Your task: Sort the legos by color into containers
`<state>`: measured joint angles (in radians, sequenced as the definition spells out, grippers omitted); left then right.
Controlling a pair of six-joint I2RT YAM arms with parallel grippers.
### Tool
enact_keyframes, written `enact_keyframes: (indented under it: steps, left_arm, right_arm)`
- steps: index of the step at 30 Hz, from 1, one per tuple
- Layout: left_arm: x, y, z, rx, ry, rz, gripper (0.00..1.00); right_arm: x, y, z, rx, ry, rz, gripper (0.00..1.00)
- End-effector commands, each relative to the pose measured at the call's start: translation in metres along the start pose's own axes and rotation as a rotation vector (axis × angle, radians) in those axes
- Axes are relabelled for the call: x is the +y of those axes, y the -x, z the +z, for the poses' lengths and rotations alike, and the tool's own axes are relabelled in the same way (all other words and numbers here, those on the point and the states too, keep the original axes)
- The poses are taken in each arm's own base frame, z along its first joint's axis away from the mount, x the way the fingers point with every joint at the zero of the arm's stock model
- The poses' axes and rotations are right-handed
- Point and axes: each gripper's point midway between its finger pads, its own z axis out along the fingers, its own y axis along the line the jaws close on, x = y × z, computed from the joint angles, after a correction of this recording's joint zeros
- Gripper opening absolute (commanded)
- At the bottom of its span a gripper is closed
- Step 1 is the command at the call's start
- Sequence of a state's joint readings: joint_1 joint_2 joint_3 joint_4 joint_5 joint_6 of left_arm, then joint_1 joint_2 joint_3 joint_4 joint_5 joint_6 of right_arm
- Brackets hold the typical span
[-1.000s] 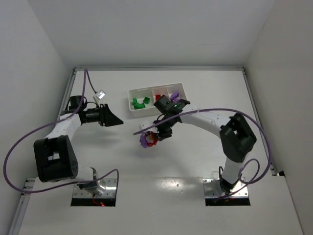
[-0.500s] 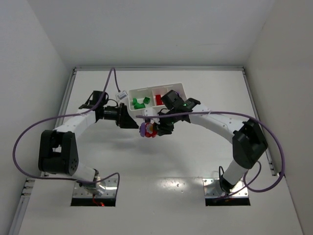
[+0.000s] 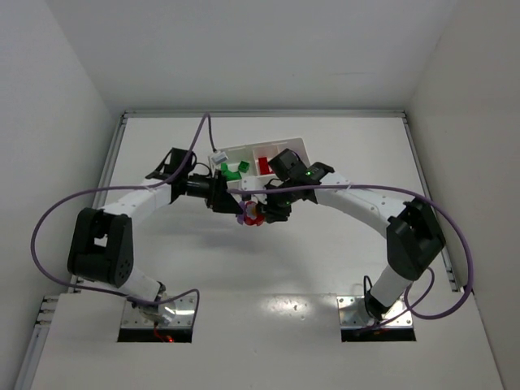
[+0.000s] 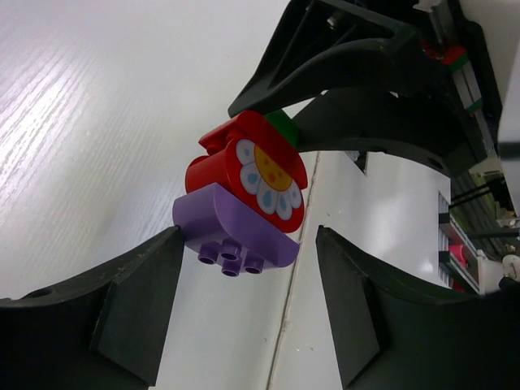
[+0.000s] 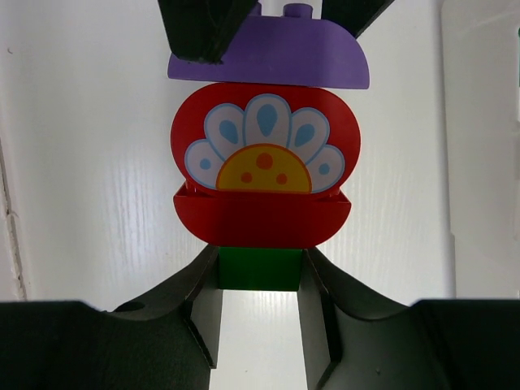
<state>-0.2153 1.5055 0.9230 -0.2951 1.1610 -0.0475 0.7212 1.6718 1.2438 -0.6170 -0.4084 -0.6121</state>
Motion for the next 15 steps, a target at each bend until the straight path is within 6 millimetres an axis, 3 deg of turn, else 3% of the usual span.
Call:
enact_keyframes:
  steps: [1, 8, 15]
  left_arm:
    - [-0.010, 0.010, 0.010, 0.008, -0.051, 0.028, 0.71]
    - [-0.001, 0.006, 0.018, 0.029, -0.020, 0.006, 0.68]
    - [0.001, 0.001, 0.010, 0.007, 0.028, 0.022, 0.68]
  right_arm:
    - [-0.017, 0.027, -0.016, -0.078, -0.084, -0.032, 0.07]
    - [-0.020, 0.024, -0.021, -0.062, -0.114, -0.043, 0.07]
    - [-0.020, 0.018, -0.026, -0.055, -0.127, -0.036, 0.04]
